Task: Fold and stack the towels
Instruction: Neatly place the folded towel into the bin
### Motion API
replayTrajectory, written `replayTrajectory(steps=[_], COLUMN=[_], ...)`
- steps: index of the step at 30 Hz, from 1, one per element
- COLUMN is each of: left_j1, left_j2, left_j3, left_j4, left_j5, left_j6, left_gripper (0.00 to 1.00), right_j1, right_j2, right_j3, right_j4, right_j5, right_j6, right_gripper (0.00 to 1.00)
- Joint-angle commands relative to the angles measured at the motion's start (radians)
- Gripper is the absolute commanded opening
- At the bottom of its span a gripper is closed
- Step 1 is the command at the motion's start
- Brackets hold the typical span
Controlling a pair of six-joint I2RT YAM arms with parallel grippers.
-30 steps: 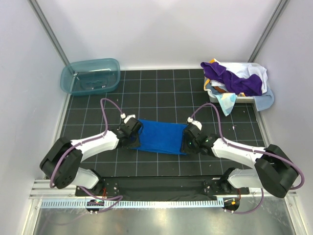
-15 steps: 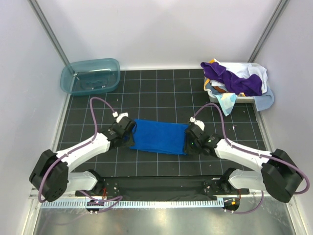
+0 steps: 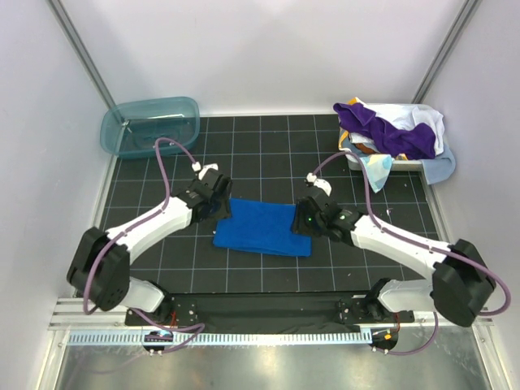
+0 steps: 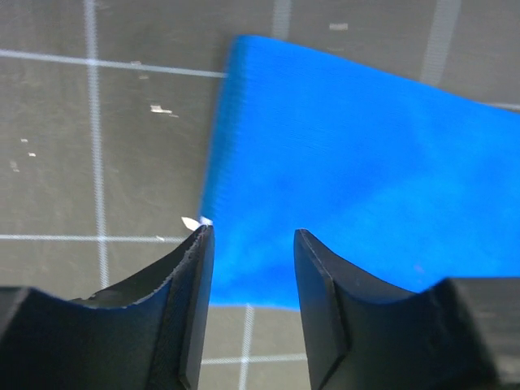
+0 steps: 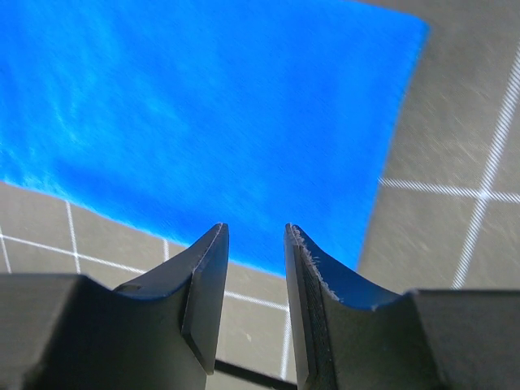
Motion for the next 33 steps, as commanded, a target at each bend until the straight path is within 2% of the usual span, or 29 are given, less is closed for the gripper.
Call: replayTrajectory(steps=[1,8,13,22,25,26,33], left_j1=[0.051,0.109,0.123,0.152,0.152,0.152,0.152], left_j2=[0.062,0.116,0.119,0.134,0.147,0.157,0.177], left_j3=[0.002,-0.021,-0.021,-0.004,-0.009,-0.011,-0.084], left_j4=[0.031,0.111,0.127,0.107,0.137,0.153,0.215], left_j5=[-0.014,0.089,0.126,0.155,0.23,0.294,0.359], left_j6=[0.048,0.116,0.151,0.179,0.182,0.177,0.131], left_gripper=[0.49,0.62,0.7,0.73,0.73,0.73,0.72], right_j1=[0.004,-0.004,-0.074,-0.166,-0.17,-0.17,-0.17], right_j2=[0.078,0.253,0.302,0.32,0.322,0.32,0.314], right_j3=[0.073,0.109,0.055,0.012,0.016,0.016,0.013], right_j4=[0.085,0.134,0.165,0.195,0.203,0.206,0.211], right_j5=[-0.016,0.029,0.033,-0.003,-0.033,-0.034,-0.04], right_j6=[-0.008,-0.014,-0.025,-0.06,-0.066,-0.065,-0.065], right_gripper=[0.41,0.41,0.41,0.4,0.39,0.39,0.39])
